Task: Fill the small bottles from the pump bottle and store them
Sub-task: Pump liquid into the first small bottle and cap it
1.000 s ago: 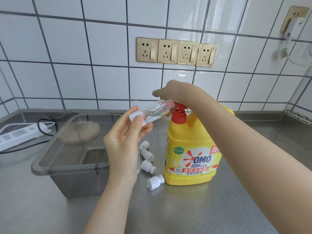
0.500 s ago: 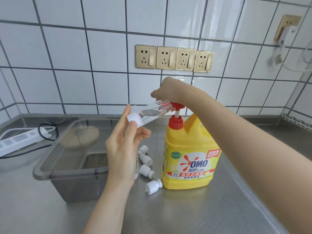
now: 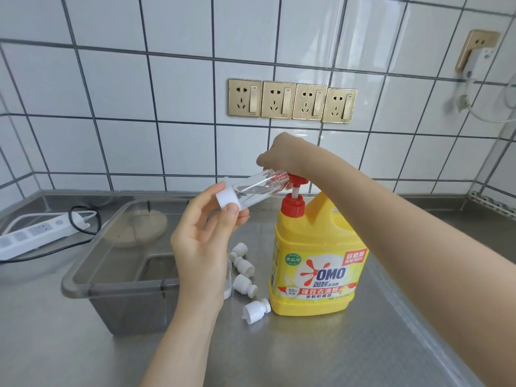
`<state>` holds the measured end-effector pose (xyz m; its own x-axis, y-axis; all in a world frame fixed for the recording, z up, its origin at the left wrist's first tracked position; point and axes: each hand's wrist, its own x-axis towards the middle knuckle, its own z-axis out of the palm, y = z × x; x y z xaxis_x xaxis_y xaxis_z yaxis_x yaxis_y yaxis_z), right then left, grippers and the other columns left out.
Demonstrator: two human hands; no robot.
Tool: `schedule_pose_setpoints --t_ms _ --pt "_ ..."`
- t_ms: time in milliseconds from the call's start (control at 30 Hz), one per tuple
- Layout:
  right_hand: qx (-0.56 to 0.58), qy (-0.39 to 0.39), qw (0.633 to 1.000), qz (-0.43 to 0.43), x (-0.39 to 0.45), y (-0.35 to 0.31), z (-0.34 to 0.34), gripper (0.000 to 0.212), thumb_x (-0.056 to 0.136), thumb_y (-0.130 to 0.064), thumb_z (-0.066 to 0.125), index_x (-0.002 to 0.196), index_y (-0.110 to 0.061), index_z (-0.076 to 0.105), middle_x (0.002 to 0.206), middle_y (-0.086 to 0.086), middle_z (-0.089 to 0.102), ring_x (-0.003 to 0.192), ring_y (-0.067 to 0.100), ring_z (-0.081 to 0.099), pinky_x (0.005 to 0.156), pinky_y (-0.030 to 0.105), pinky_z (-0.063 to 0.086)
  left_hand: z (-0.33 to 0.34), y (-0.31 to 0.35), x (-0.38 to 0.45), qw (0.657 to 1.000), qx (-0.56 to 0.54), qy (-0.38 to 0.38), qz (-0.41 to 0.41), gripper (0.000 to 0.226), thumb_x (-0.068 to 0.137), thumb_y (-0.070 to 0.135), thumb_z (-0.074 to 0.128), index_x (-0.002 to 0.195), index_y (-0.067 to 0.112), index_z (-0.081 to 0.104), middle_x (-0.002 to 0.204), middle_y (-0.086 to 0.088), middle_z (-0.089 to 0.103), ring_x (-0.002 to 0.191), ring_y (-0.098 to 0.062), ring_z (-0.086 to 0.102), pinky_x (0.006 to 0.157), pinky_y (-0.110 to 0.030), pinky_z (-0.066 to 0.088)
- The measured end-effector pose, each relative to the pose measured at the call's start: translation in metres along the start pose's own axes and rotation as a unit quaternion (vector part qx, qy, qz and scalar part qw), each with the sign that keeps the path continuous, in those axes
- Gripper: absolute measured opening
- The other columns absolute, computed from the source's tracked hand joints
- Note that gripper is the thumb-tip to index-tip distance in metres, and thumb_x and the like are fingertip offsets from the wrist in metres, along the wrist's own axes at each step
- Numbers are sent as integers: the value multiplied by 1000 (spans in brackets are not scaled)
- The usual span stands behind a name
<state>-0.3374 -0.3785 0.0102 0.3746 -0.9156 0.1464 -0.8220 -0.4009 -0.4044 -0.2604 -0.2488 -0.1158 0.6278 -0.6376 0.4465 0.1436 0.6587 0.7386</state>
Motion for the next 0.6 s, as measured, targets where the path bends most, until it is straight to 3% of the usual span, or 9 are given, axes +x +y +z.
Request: schedule_pose_setpoints --t_ms 100,167,267,367,600 --pt "24 10 1000 3 0 2 6 16 88 -16 49 81 -4 56 67 6 47 46 17 38 43 16 29 -1 0 -1 1000 8 4 2 24 83 6 69 103 18 70 94 -3 73 77 -17 71 78 -29 56" --pt "37 14 999 2 1 4 10 22 86 -15 49 96 -2 63 71 6 49 51 19 38 48 19 30 -1 0 -2 1000 23 8 5 23 83 6 68 103 16 70 93 0 74 76 -17 72 76 -26 56" --pt "29 24 999 4 1 5 16 13 86 -15 49 75 -7 49 67 4 45 51 19 35 48 20 28 0 -2 -3 999 47 23 7 23 87 -2 65 102 15 69 88 2 72 72 -14 72 71 -22 55" --pt "18 30 999 14 1 7 19 24 87 -15 49 66 -11 37 66 3 42 50 18 34 48 20 26 2 -3 -5 997 76 33 10 25 89 -5 59 102 13 69 89 0 71 69 -9 71 69 -18 55" --pt "29 46 998 -3 -1 5 20 13 84 -13 49 77 -5 55 70 5 51 50 19 38 46 20 29 2 -2 -6 996 83 33 3 25 90 -4 59 107 11 69 91 5 73 74 -10 72 72 -20 56"
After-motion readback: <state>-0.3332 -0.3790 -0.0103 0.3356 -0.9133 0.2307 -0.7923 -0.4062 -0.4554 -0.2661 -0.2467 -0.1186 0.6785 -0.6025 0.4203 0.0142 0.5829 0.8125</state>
